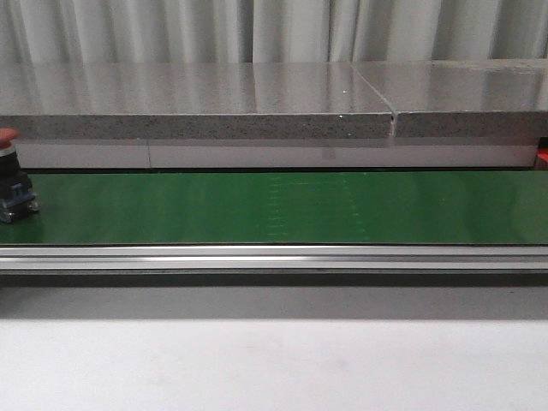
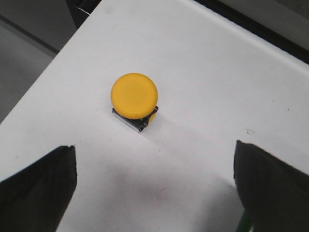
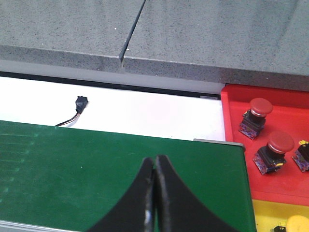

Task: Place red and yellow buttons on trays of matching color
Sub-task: 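Set the red button on the conveyor start and open the left gripper, then grasp the yellow-capped button from the table with the left gripper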

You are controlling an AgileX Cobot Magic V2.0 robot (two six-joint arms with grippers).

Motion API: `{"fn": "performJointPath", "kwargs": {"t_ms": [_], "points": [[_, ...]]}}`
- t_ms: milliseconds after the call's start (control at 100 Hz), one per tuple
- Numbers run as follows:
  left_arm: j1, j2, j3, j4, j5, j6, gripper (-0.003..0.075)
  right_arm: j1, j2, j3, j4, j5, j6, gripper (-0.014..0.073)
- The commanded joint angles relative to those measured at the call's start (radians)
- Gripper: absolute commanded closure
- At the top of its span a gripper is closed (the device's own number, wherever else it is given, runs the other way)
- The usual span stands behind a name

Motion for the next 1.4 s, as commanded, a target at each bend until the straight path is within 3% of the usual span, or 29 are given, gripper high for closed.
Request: {"fn": "performJointPath", "kwargs": {"t_ms": [0, 420, 900, 1020, 1280, 1310, 1390], "points": [[0.007, -0.01, -0.061, -0.009, -0.032, -0.001, 0.008, 0.001, -0.005, -0.034, 0.016, -0.056, -0.007, 0.0661], [0.013, 0.156, -0.213, -0.009, -0.025, -0.001, 0.008, 0.001, -0.005, -0.034, 0.016, -0.056, -0.007, 0.0661], [0.024, 0.221, -0.236, -0.005, -0.04, -0.001, 0.0095, 0.001, -0.005, -0.034, 0.016, -0.056, -0.007, 0.0661], [0.024, 0.221, -0.236, -0.005, -0.044, -0.001, 0.0213, 0.001, -0.005, -0.034, 0.016, -0.056, -0.007, 0.0661], [0.024, 0.217, -0.241, -0.005, -0.028, -0.001, 0.0703, 0.001, -0.005, -0.034, 0.016, -0.056, -0.007, 0.0661], [0.024, 0.217, -0.249, -0.005, -0.016, -0.001, 0.0738, 0.001, -0.005, -0.034, 0.016, -0.056, -0.007, 0.0661], [0.024, 0.213, -0.276, -0.005, 0.02, -0.001, 0.0739, 0.001, -0.005, -0.034, 0.016, -0.056, -0.007, 0.0661]]}}
